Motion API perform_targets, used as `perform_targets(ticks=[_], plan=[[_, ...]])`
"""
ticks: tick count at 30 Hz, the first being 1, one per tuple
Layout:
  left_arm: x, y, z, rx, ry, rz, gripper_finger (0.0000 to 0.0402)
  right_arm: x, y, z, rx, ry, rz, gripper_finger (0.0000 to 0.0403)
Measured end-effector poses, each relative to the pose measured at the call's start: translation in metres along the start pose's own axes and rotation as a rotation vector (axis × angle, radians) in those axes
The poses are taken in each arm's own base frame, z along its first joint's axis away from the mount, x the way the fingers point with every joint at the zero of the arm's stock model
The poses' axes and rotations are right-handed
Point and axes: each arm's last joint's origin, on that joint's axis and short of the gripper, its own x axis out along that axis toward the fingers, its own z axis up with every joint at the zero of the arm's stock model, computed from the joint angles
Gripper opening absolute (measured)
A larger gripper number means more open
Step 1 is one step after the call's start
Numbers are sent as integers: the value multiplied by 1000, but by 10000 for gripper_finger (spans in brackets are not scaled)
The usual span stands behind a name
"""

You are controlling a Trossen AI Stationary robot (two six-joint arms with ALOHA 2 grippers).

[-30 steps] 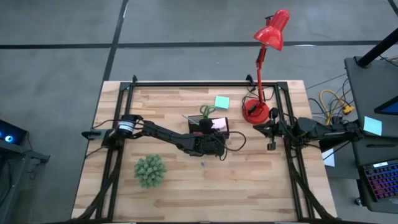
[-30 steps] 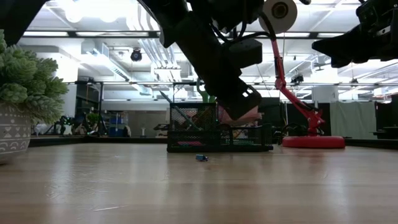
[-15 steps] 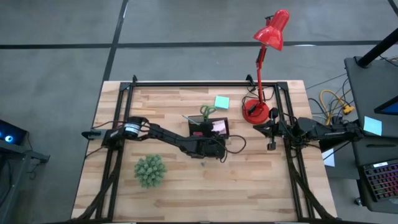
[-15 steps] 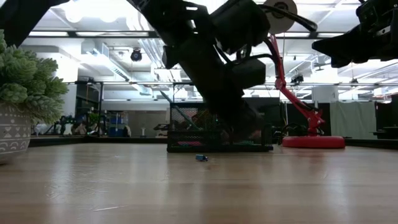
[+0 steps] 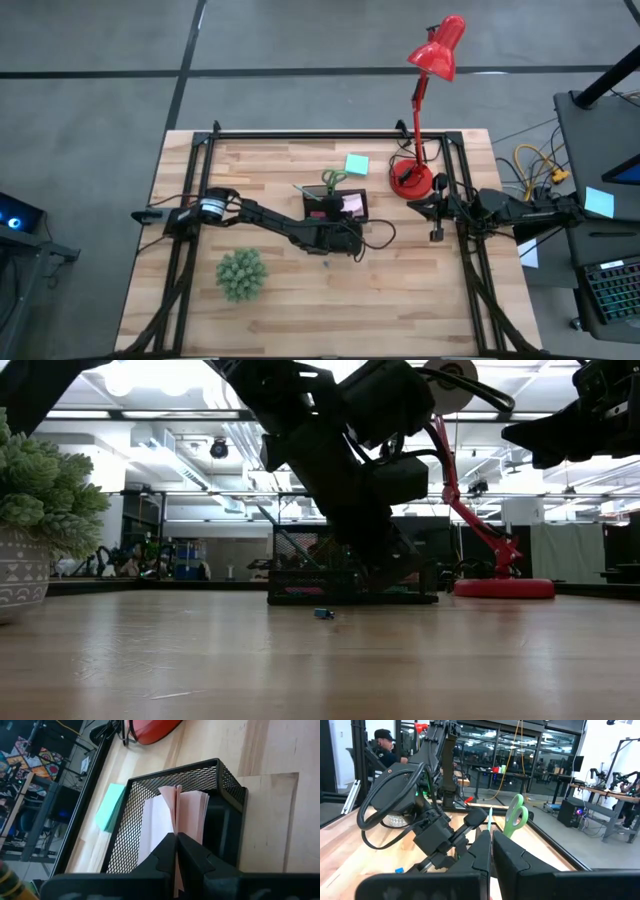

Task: Pick and place office supplies into organizer
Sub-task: Put the pink sticky notes into the black desk organizer

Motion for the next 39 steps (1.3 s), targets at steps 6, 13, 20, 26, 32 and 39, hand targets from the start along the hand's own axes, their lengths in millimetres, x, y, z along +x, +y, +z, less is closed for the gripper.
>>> perform_targets(ticks=[6, 13, 20, 26, 32, 39], plan=[[1, 0, 0, -1, 0, -29, 0, 0, 0, 0, -1, 0, 0, 9], [3, -1, -1, -5, 2, -76, 0, 0, 0, 0, -1, 0, 0, 9], [3, 0, -1, -2, 5, -65, 0, 0, 0, 0, -4, 0, 0, 9], [4, 1, -1, -9, 4, -69, 0, 0, 0, 0, -4, 0, 0, 8], [4, 1, -1, -8, 4, -69, 0, 0, 0, 0, -4, 0, 0, 8], [4, 1, -1, -8, 4, -72, 21, 0, 0, 0, -4, 0, 0, 9]])
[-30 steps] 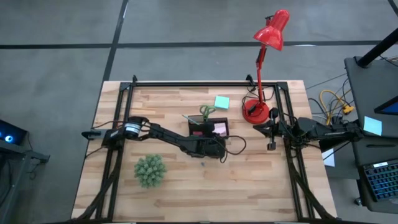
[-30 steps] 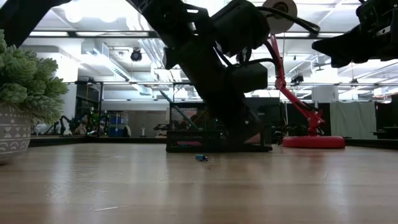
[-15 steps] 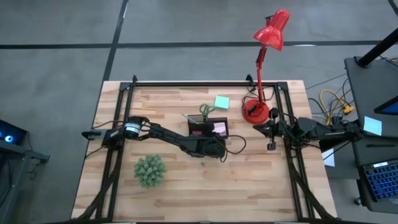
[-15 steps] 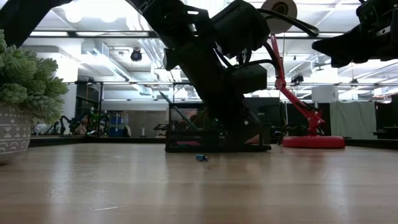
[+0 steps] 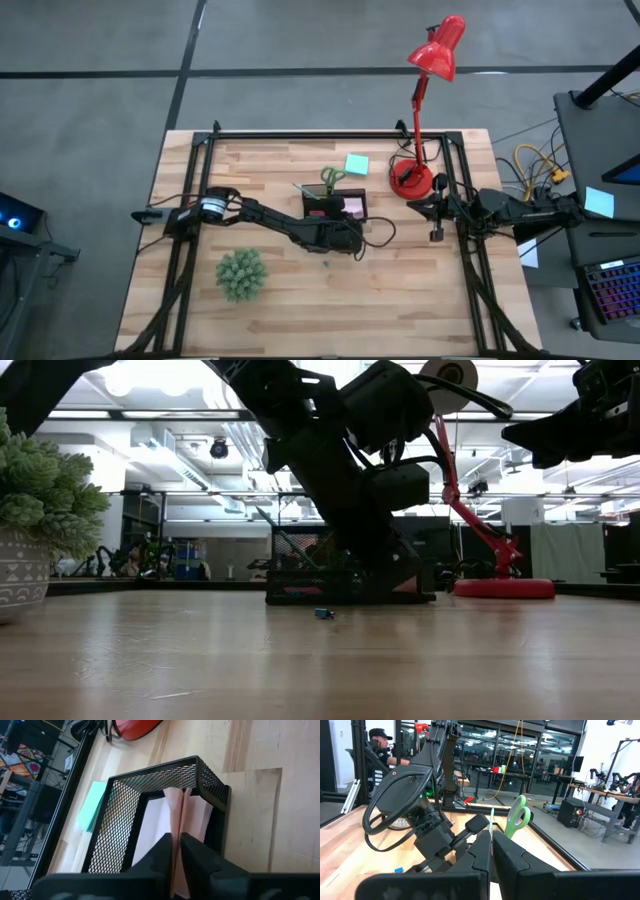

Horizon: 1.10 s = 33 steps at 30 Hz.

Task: Pick and place office supplies into organizer
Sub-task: Put the pink sticky notes into the black desk organizer, then put the blue binder clip into the black desk organizer

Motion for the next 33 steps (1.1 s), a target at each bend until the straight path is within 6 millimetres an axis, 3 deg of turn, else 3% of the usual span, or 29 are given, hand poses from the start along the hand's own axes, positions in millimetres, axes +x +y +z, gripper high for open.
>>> perform_targets(ticks=[13, 25, 33], plan=[[0, 0, 1, 4, -3, 0, 149, 0, 0, 0, 0, 1, 0, 9], [-21, 15, 16, -37, -51, -9, 155, 0, 0, 0, -5, 4, 0, 9], [-59, 7, 23, 16, -87, -126, 155, 0, 0, 0, -5, 5, 1, 9]])
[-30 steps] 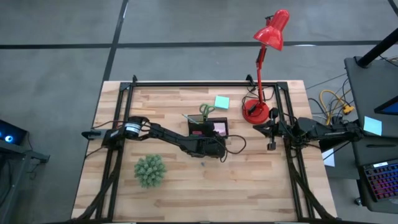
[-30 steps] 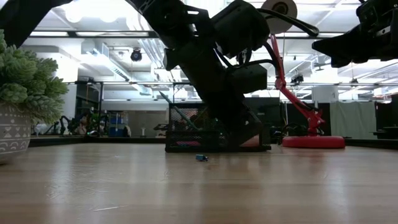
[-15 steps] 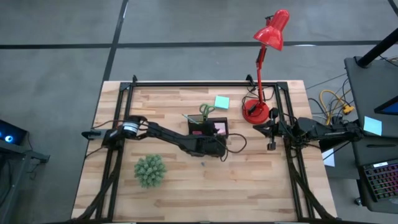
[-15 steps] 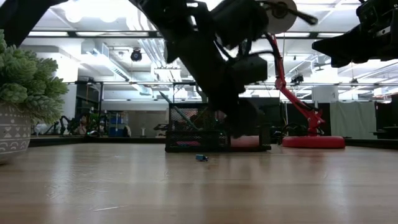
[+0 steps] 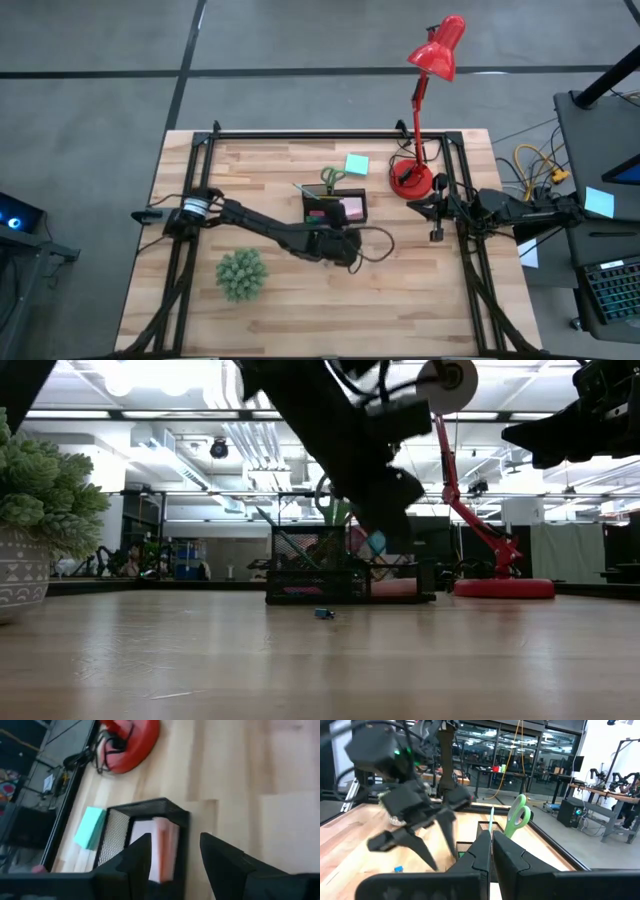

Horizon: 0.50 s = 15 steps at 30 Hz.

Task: Pick and place office supplies into organizer
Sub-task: Put the blue binder clip into the black desk organizer

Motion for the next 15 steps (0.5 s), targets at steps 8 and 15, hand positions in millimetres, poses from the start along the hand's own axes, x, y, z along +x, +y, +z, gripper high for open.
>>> perform_targets(ticks=[8, 15], plan=[[-51, -12, 9, 48, -40, -119, 155, 0, 0, 0, -1, 3, 1, 9], [-78, -6, 9, -157, 19, -217, 155, 0, 0, -1, 3, 5, 0, 9]])
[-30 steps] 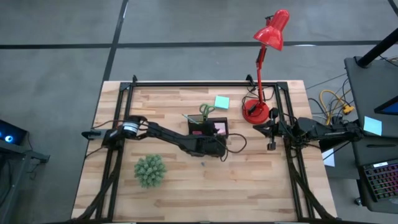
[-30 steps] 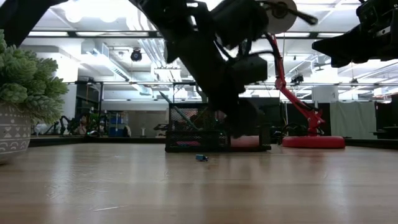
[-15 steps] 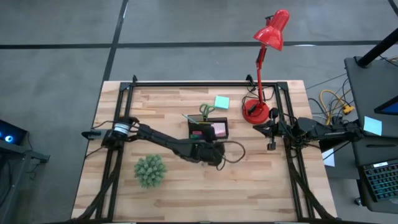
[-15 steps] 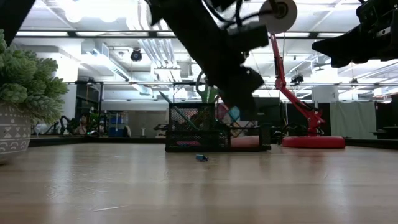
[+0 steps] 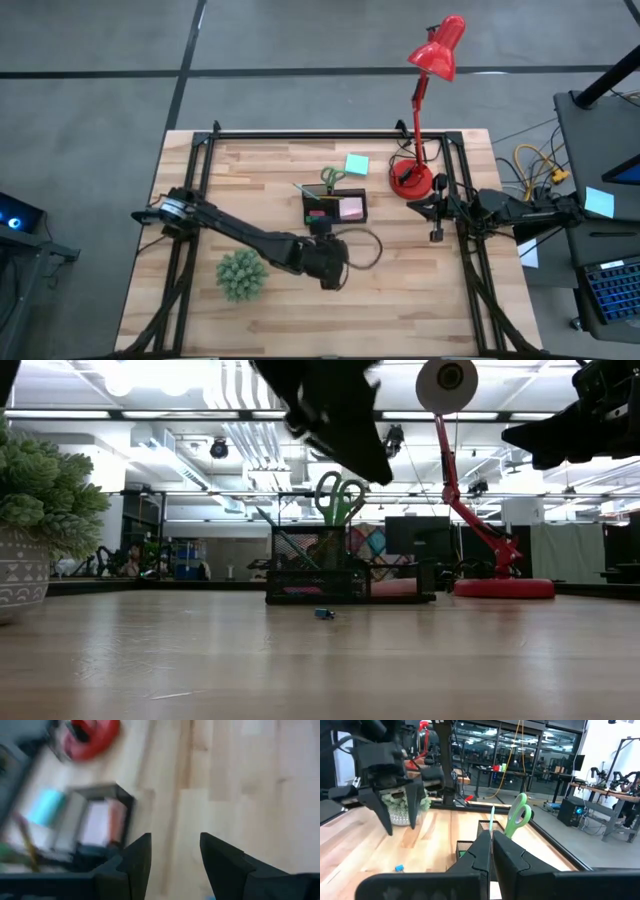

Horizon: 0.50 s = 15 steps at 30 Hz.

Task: Pick and place office supplies into organizer
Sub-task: Put the blue binder clip into the black desk organizer

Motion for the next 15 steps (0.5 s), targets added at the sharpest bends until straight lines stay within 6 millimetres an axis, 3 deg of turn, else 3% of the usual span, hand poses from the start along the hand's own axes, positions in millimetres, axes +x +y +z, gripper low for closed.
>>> perform_targets(ticks=[7, 15], plan=[[-5, 2, -11, -202, 173, -144, 155, 0, 0, 0, 3, -1, 0, 9], [-3, 8, -18, -439, 294, -127, 155, 0, 0, 0, 3, 0, 0, 9]])
